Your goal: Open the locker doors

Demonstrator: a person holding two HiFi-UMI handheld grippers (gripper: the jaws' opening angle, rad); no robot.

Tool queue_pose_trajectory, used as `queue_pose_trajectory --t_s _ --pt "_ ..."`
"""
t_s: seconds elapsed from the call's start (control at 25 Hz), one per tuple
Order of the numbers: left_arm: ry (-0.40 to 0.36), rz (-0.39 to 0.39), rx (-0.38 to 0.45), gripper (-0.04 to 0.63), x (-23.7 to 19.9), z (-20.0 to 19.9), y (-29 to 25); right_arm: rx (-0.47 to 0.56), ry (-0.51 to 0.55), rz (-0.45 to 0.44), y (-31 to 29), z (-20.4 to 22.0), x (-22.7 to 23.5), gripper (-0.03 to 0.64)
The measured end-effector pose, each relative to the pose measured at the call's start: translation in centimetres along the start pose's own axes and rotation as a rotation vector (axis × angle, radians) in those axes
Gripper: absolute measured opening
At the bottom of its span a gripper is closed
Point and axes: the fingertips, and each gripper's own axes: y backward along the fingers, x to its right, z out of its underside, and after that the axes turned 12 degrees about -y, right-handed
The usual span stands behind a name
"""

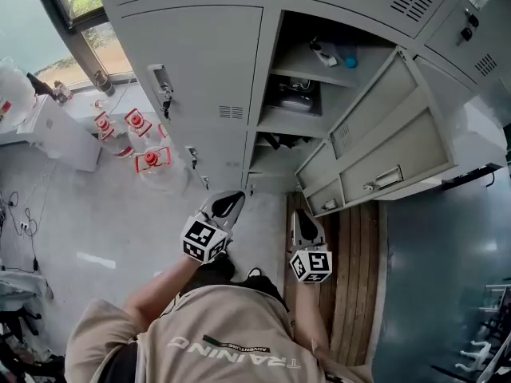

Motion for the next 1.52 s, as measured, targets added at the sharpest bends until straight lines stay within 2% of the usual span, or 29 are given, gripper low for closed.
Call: queue_pose_trajectory --t_s 0.28,0.44,0.56,0.68,0.96,1.08,1.24,1.52 --pt "0.027 -0.168 0.021 0.006 2.3 -1.4 3.2 0.003 -0.026 -0.137 1.6 -2.5 -2.4 0.035" --pt "0.045 -0.202 0.023 0.006 4.5 -2.0 5.1 -0.008 0.025 -0.194 3.3 -3.8 -4.1 0.034" --pt "0.020 -0.207 0.043 0.006 5.6 -3.0 6.8 0.001 0.047 -0.212 4.3 -5.1 -5.6 0.032" --pt "0.028 -0.210 0.072 0.006 5.8 -3.4 7.9 0.014 0.063 -0.212 4.6 -6.2 -6.6 0.032" --pt "0.007 -0.194 0.120 0.006 5.2 -3.9 10.3 0.022 0.158 -0.210 6.5 -6.7 -9.9 0.031" --pt "0.026 -0.188 0.120 0.006 4.6 -3.7 10.9 0.005 0.140 -0.198 7.0 -6.4 -10.2 0.028" --pt "0.018 -0.165 0.121 0.006 4.8 -3.9 10.8 0.041 0.102 -0.174 7.6 -7.5 -10.0 0.020" --pt "-0.025 -0.138 0.137 0.006 5.4 -5.7 10.3 0.063 0.125 -0.157 8.5 -8.3 -9.9 0.020"
